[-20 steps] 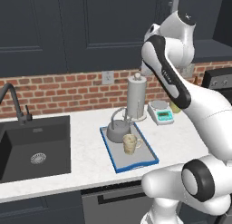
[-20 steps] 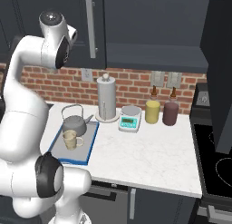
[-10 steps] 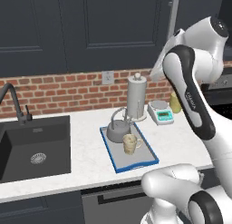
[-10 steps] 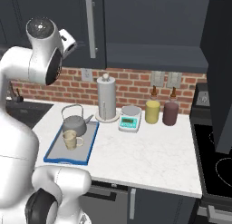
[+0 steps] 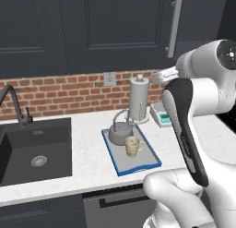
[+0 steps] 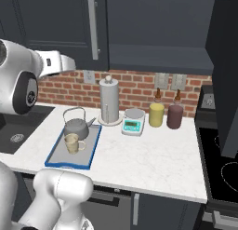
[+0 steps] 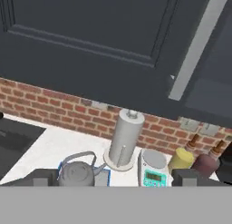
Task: Pick the kettle from the counter and place it on the tray. Then pick the mug from the cabinet and place it on the tray. Then close the cabinet doors.
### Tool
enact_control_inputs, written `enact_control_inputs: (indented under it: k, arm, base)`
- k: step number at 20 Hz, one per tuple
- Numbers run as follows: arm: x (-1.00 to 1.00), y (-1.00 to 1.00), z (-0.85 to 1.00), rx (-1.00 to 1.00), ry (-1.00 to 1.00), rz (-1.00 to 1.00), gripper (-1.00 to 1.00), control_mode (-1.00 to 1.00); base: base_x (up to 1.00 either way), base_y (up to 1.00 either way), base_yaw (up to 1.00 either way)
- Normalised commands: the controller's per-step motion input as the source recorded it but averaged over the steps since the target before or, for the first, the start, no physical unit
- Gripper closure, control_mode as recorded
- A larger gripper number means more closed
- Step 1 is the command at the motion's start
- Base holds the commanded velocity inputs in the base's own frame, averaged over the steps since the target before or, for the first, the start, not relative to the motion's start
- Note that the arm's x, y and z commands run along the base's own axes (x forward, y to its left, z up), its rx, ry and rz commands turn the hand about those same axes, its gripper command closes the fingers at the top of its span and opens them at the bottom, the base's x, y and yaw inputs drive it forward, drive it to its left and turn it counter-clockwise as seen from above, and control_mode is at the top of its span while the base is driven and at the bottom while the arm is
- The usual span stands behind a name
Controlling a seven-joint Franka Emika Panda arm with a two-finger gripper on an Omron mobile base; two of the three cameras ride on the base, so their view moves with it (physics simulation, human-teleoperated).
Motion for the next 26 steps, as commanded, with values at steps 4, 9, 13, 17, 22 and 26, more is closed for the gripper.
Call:
enact_control_inputs:
  k: [4, 9, 13, 17, 22, 26]
  arm:
    - [-0.38, -0.23, 0.0, 0.48, -0.02, -0.62, -1.0, -1.0]
    - [-0.24, -0.36, 0.0, 0.54, -0.14, -0.45, -1.0, -1.0]
    - [-0.21, -0.41, 0.0, 0.4, -0.23, -0.35, -1.0, -1.0]
    - [-0.2, -0.33, 0.0, 0.26, -0.18, -0.28, -1.0, -1.0]
    - [-0.25, -0.15, 0.0, 0.18, -0.17, -0.21, -1.0, -1.0]
    - [-0.2, -0.16, 0.0, 0.12, -0.04, -0.14, -1.0, -1.0]
  base:
    - [0.0, 0.0, 0.0]
    - [0.0, 0.0, 0.0]
    - [0.0, 0.0, 0.0]
    - [0.0, 0.0, 0.0]
    - [0.0, 0.0, 0.0]
    - [0.0, 0.0, 0.0]
